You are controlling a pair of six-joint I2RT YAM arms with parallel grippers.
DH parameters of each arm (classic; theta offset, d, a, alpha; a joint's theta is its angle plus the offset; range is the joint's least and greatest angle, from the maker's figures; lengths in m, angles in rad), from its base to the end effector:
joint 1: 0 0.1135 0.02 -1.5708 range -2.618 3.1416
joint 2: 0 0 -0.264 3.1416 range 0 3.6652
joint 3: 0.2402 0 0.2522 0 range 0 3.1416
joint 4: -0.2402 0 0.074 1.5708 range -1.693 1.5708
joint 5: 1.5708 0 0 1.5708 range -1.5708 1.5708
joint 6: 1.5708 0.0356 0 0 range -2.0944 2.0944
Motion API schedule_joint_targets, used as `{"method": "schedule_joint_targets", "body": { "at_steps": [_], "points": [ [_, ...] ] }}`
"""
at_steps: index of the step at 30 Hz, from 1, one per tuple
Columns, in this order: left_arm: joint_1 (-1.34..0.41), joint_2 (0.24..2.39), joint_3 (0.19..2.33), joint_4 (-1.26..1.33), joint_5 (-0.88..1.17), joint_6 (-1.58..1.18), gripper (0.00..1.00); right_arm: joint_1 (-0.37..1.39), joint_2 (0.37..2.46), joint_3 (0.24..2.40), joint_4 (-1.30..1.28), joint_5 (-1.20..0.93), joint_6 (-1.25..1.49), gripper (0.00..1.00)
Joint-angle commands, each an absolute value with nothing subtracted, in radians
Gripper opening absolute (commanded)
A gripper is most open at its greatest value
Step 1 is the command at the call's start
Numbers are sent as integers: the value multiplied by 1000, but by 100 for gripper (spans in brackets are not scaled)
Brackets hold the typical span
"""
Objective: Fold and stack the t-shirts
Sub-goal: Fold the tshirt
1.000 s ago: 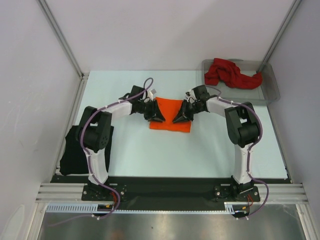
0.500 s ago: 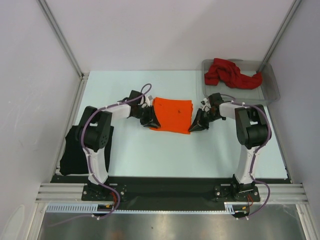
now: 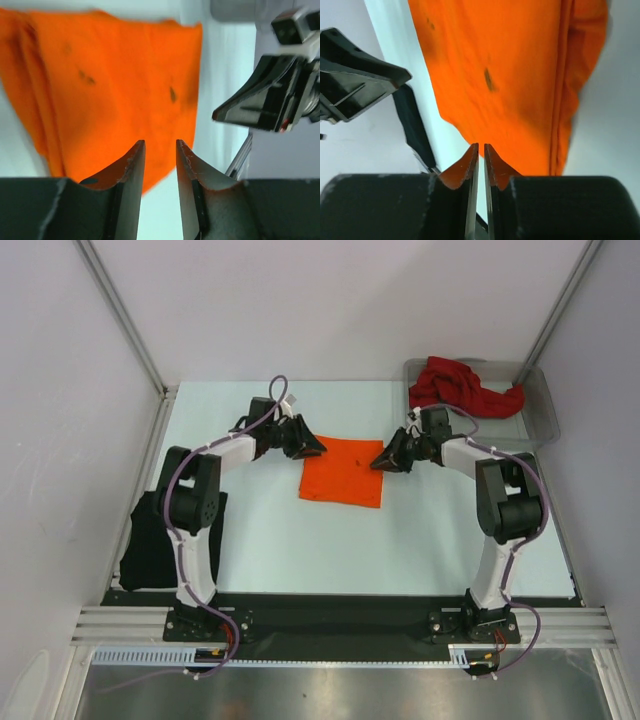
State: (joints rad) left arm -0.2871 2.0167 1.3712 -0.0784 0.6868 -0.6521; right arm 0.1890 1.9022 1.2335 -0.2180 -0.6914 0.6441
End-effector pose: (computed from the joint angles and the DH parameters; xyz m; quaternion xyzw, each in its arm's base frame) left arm 0.4172 -0.1467 0.1850 -0.0197 0.8693 -0.4488 0.2061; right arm 0.3880 0.0973 0.1797 0.0892 0.8891 0.4196 0.1594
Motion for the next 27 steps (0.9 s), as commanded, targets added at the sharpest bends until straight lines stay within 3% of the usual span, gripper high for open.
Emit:
{"method": "schedule_joint_targets", "body": {
  "at_steps": [1, 8, 14, 18, 27],
  "points": [
    [-246, 2104, 1388, 187, 721, -808, 36, 212, 1986, 1262, 44, -709, 828, 15],
    [-203, 2278, 1477, 288, 721, -850, 36, 195, 2083, 1299, 5, -637, 787, 16],
    [-181, 2275, 1555, 146, 713, -758, 36, 176, 2028, 1336, -233, -539, 596, 18],
    [-181, 2130, 1546, 16, 686, -658, 38, 176, 1944, 1373, -397, -451, 434, 25],
    [-179, 1723, 1335, -282, 497, -509, 41, 225, 1732, 1385, -561, -287, 296, 54]
  ]
}}
